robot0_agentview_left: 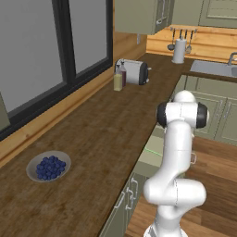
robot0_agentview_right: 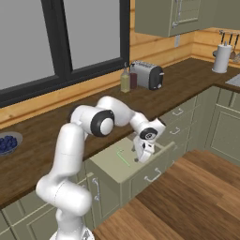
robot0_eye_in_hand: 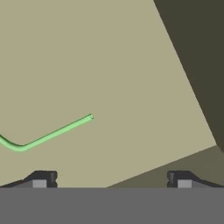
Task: Take a straw from the drawer in front and place it inside the glass cup on the dining counter.
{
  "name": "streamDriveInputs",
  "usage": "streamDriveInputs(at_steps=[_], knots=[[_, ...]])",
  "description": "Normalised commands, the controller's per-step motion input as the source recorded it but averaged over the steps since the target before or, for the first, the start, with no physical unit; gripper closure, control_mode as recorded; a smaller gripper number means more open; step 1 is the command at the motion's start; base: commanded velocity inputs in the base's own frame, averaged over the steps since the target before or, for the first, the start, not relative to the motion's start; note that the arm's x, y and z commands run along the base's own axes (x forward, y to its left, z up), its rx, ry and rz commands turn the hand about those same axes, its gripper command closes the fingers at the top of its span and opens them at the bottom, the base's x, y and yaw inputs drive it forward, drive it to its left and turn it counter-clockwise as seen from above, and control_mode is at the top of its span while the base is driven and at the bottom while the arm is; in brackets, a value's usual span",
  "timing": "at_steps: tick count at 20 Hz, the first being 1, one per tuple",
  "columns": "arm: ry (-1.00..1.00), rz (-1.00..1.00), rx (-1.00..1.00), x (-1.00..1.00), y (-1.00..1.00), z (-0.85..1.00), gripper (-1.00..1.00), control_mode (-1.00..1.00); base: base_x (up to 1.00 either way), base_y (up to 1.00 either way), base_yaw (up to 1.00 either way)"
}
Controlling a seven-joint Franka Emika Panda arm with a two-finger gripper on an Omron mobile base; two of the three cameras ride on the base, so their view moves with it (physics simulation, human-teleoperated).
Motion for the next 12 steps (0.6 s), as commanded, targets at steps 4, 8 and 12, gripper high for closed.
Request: streamDriveInputs(at_steps=[4, 8, 12], knots=[[0.01, 0.13, -0.01, -0.44, -0.61, -0.29, -1.00, -1.00, 0.00, 0.00, 0.00], [0.00, 0.17, 0.00, -0.62, -0.75, -0.24, -1.00, -1.00, 0.00, 0.00, 0.00], [0.00, 0.16, 0.00, -0.71, -0.81, -0.22, -1.00, -1.00, 0.00, 0.00, 0.00]])
